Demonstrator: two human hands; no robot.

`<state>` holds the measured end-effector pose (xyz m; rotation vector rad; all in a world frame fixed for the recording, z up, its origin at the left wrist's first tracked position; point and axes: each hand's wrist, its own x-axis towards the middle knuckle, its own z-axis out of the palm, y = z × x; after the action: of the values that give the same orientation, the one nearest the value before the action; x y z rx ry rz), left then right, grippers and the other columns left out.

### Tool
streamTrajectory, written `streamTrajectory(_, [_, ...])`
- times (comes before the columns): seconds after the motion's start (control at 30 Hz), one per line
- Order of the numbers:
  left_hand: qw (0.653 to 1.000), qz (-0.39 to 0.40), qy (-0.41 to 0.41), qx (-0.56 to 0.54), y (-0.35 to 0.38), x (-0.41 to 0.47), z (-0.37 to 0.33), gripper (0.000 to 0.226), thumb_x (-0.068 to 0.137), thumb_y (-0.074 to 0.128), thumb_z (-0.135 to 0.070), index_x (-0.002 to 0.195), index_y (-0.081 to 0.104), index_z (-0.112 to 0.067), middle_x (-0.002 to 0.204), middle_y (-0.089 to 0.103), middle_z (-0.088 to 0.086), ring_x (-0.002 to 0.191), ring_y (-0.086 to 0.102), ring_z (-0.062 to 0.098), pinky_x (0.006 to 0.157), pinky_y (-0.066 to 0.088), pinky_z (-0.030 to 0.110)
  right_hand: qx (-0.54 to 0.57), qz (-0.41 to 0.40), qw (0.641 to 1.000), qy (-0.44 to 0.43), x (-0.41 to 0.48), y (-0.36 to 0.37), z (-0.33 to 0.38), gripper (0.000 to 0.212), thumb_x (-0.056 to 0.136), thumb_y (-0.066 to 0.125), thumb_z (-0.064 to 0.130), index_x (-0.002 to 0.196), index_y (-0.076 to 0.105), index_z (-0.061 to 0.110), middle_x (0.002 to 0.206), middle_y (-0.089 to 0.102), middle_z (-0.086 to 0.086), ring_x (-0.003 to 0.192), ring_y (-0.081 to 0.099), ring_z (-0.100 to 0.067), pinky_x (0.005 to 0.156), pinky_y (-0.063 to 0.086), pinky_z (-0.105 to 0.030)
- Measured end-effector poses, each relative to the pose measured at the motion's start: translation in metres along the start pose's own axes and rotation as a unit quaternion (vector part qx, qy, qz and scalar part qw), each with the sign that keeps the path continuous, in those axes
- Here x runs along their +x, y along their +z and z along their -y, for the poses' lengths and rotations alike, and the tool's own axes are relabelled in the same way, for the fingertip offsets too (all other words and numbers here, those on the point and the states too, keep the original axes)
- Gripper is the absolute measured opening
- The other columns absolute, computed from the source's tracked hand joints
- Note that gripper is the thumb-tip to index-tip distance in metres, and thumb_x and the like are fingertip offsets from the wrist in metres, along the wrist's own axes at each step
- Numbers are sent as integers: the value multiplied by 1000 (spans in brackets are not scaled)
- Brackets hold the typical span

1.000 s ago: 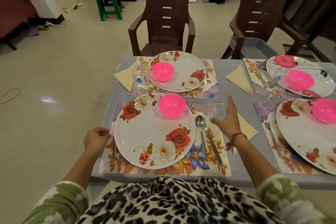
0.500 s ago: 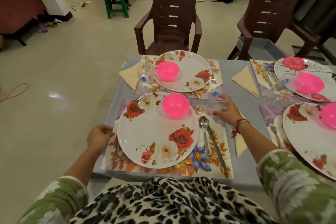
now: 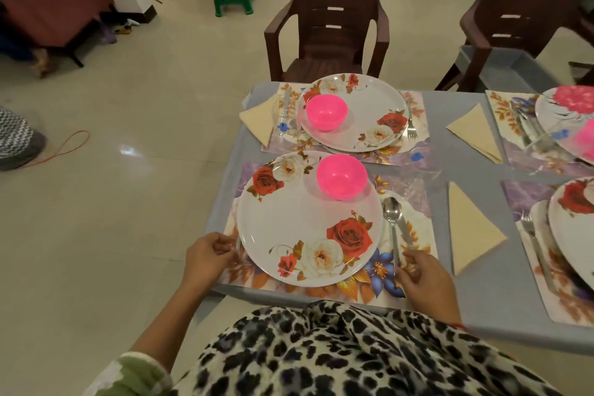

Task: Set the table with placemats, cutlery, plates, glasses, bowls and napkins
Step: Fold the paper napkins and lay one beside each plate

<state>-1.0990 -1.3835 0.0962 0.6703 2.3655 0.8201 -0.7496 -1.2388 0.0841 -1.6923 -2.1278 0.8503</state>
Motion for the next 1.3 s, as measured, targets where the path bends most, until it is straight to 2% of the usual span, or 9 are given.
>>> streamTrajectory(0.17, [996,-63,40,50,14,-3,-12,8,80,71,-21,84,68,-16,76,68,-3,72,62,11,61,43,21,-20,19,1000,3,5,4,13,16,84,63,14,100,60,14,89,53,1,82,48,-16,68,34,-28])
streamTrajectory(0.33, [991,-96,47,81,12,-2,-12,13,86,65,-18,82,73,-8,78,72,6,69,61,17,64,44,27,-36,3,999,19,12,12,18,8,88,59,15,94,60,10,91,59,-8,80,47,-18,67,33,-29])
streamTrajectory(0.6, [992,-74,58,79,4,5,-1,10,83,68,-15,87,74,-8,82,72,8,78,67,24,74,53,34,-4,-30,999,45,10,15,22,3,86,61,14,86,60,11,81,56,-3,75,52,-20,64,34,-27])
streamTrajectory(0.73, [991,-87,61,85,0,2,-3,19,82,70,-15,98,71,-5,90,72,12,85,66,28,76,49,33,-7,-38,997,69,10,15,22,6,86,59,16,84,58,10,79,56,-3,72,51,-20,62,33,-28])
streamTrajectory(0.87, [991,-112,64,45,3,-13,-13,34,82,71,-28,110,64,-11,91,69,7,82,63,24,73,47,33,-8,-41,997,68,11,15,22,11,86,62,17,80,54,14,77,53,-2,72,49,-19,62,33,-27])
streamTrajectory(0.97, [995,-69,59,39,18,-24,-20,28,83,70,-31,104,58,-18,82,63,-3,76,55,16,64,39,29,16,-68,996,55,10,12,16,10,87,62,19,96,60,15,89,52,-2,79,50,-16,70,36,-26])
streamTrajectory(1.07, [994,-53,85,42,33,-26,-19,29,85,67,-25,112,61,-15,91,69,2,77,55,14,57,36,22,-4,-78,997,23,17,7,6,23,92,56,16,114,63,12,102,56,-7,85,49,-14,74,37,-25])
streamTrajectory(1.17, [995,-42,84,17,39,-26,-19,32,87,63,-17,118,59,-11,96,70,7,83,61,20,60,39,23,-76,-35,996,14,26,7,-4,24,94,51,17,110,67,9,100,60,-7,82,50,-15,71,36,-23])
streamTrajectory(1.3, [995,-40,92,-5,42,-27,-18,37,87,63,-13,123,56,-11,96,69,7,78,57,15,58,38,18,-72,-53,995,38,22,5,-6,24,93,54,17,111,68,10,96,59,-11,83,56,-24,70,39,-25])
